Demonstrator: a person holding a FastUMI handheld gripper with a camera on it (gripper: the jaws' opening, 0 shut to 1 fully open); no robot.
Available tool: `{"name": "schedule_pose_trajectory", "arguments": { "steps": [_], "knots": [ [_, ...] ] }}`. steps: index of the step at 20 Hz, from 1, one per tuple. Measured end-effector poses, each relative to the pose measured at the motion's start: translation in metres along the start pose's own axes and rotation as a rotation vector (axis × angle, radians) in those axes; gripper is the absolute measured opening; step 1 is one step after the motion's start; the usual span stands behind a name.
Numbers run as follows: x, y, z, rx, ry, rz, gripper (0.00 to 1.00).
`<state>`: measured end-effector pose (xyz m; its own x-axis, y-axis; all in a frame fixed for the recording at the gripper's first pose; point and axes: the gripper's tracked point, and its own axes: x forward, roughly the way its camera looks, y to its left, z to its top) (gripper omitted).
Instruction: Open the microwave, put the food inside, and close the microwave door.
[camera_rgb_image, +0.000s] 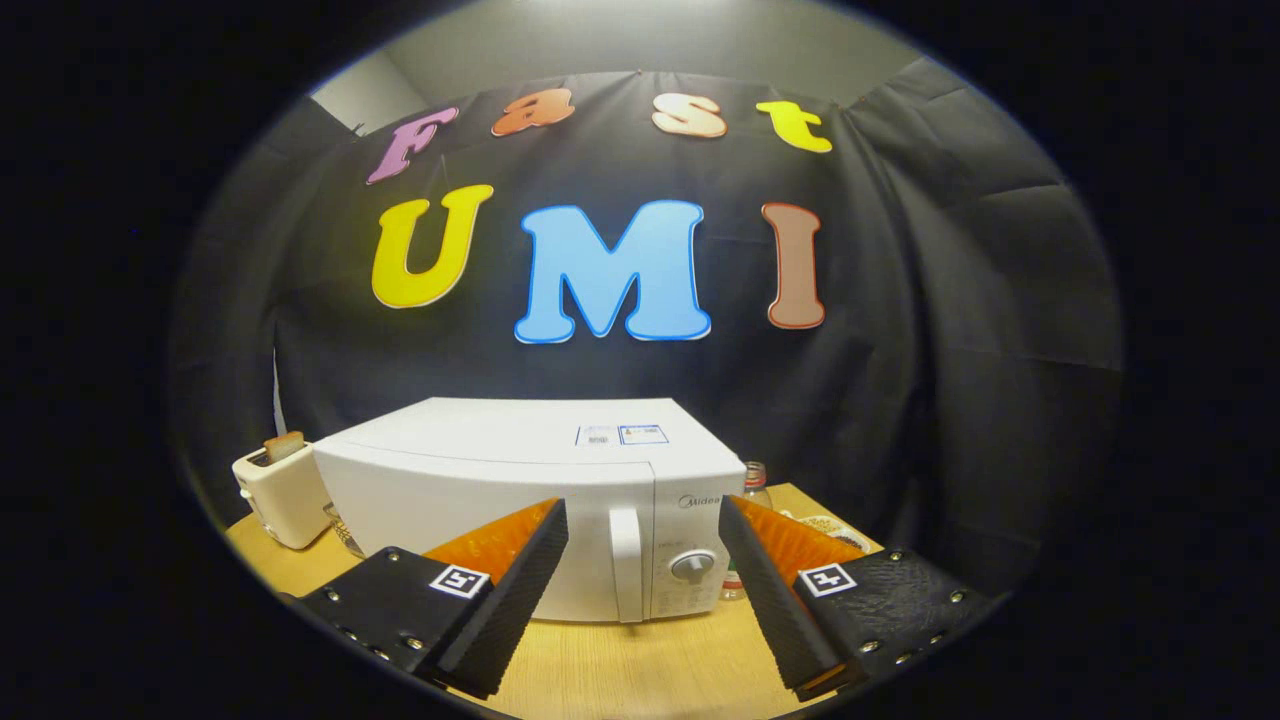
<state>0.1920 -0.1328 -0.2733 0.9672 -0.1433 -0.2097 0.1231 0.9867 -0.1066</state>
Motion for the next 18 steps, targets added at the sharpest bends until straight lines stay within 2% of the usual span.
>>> {"name": "schedule_pose_trajectory", "arguments": {
  "steps": [4, 6, 8, 10, 11, 12, 14, 15, 18],
  "knots": [
    [0.029, 0.005, -0.033, -0.013, 0.07, -0.007, 0.92],
    [0.038, 0.006, -0.042, -0.045, 0.085, -0.01, 0.82],
    [0.044, 0.01, -0.043, -0.05, 0.076, -0.009, 0.82],
    [0.054, 0.002, -0.047, -0.049, 0.085, -0.055, 0.81],
    [0.054, 0.004, -0.048, -0.027, 0.096, -0.054, 0.58],
    [0.06, 0.007, -0.053, -0.009, 0.112, -0.047, 0.5],
    [0.061, 0.015, -0.058, -0.014, 0.143, -0.014, 0.5],
    [0.058, 0.016, -0.051, -0.022, 0.125, -0.036, 0.28],
    [0.062, 0.013, -0.058, -0.059, 0.121, -0.023, 0.27]
  ]
}}
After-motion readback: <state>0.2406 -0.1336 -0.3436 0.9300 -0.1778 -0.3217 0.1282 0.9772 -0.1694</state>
